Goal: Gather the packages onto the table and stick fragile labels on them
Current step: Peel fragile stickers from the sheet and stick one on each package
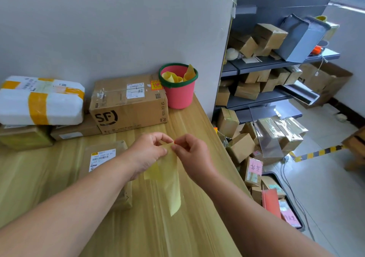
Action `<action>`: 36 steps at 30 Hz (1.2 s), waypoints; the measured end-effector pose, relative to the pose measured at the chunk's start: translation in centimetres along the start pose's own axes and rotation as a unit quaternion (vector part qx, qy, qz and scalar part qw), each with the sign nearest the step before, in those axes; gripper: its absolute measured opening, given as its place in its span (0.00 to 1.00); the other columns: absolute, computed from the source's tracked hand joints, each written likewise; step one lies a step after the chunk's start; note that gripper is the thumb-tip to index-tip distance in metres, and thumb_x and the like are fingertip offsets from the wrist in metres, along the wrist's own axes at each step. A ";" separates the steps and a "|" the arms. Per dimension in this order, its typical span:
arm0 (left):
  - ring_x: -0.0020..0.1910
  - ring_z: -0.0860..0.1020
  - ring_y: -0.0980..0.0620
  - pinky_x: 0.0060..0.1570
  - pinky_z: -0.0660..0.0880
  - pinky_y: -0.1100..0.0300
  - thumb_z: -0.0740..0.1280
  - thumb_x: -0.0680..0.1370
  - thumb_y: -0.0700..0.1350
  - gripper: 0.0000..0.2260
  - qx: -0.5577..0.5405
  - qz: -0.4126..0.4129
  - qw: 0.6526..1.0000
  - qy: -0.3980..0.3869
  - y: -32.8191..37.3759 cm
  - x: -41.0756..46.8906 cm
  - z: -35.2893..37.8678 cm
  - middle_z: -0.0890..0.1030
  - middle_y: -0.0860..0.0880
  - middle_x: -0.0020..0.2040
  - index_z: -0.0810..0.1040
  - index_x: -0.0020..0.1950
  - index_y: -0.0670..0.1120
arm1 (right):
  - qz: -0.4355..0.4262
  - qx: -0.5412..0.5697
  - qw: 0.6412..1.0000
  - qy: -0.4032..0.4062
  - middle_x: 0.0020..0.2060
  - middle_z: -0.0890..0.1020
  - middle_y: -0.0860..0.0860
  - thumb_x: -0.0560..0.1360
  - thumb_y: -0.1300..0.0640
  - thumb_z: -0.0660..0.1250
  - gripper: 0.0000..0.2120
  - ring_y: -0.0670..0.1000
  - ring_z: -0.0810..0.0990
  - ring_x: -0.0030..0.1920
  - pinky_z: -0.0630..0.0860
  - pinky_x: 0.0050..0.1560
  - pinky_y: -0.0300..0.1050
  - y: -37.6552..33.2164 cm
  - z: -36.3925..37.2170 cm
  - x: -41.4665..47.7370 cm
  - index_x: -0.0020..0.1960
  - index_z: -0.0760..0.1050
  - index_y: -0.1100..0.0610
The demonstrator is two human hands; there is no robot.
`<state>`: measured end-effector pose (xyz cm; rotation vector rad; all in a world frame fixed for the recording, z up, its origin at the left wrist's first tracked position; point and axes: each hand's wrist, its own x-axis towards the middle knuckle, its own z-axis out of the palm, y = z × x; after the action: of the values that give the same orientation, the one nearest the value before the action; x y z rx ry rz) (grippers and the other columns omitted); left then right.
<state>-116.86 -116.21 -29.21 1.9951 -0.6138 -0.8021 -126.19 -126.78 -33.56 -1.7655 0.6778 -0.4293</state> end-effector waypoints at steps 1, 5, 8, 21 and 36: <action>0.36 0.71 0.53 0.38 0.69 0.62 0.66 0.75 0.34 0.11 -0.001 0.002 1.000 -0.006 0.1 -0.1 0.2 0.71 0.49 0.37 0.80 0.47 0.51 | 0.004 0.000 1.000 0.001 0.33 0.78 0.45 0.74 0.57 0.69 0.06 0.44 0.76 0.36 0.75 0.40 0.43 0.1 -0.2 0.1 0.40 0.76 0.49; 0.34 0.70 0.53 0.36 0.69 0.63 0.65 0.76 0.34 0.12 0.000 0.006 1.000 -0.013 0.5 0.1 0.9 0.71 0.49 0.36 0.80 0.46 0.51 | 0.012 -0.003 1.000 0.002 0.35 0.80 0.50 0.76 0.58 0.68 0.07 0.48 0.77 0.37 0.76 0.42 0.48 0.5 -0.8 0.1 0.40 0.76 0.49; 0.31 0.71 0.55 0.31 0.70 0.69 0.65 0.76 0.33 0.11 -0.011 0.001 1.000 -0.018 0.7 0.3 1.4 0.73 0.49 0.35 0.80 0.48 0.49 | 0.018 -0.006 1.000 0.012 0.34 0.80 0.51 0.76 0.59 0.65 0.07 0.53 0.79 0.37 0.77 0.42 0.52 0.9 -1.1 0.1 0.41 0.77 0.51; 0.36 0.76 0.47 0.41 0.78 0.53 0.60 0.74 0.30 0.13 -0.089 -0.061 0.993 0.054 0.9 3.4 4.1 0.77 0.44 0.38 0.78 0.44 0.47 | 0.160 0.113 0.971 0.135 0.35 0.81 0.52 0.78 0.61 0.61 0.07 0.50 0.78 0.36 0.74 0.39 0.49 1.9 -5.5 1.8 0.45 0.77 0.59; 0.40 0.78 0.45 0.43 0.80 0.49 0.56 0.77 0.34 0.10 -0.157 -0.275 0.913 0.258 -7.3 7.2 5.5 0.79 0.43 0.46 0.74 0.46 0.46 | 0.089 0.011 0.978 0.189 0.31 0.78 0.48 0.78 0.60 0.62 0.10 0.49 0.76 0.32 0.72 0.34 0.46 4.4 -7.5 3.0 0.41 0.76 0.49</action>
<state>-115.24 -120.45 -39.95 1.9709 0.3836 -0.5950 -129.38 -135.19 -35.74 -1.5984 1.0850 -0.6537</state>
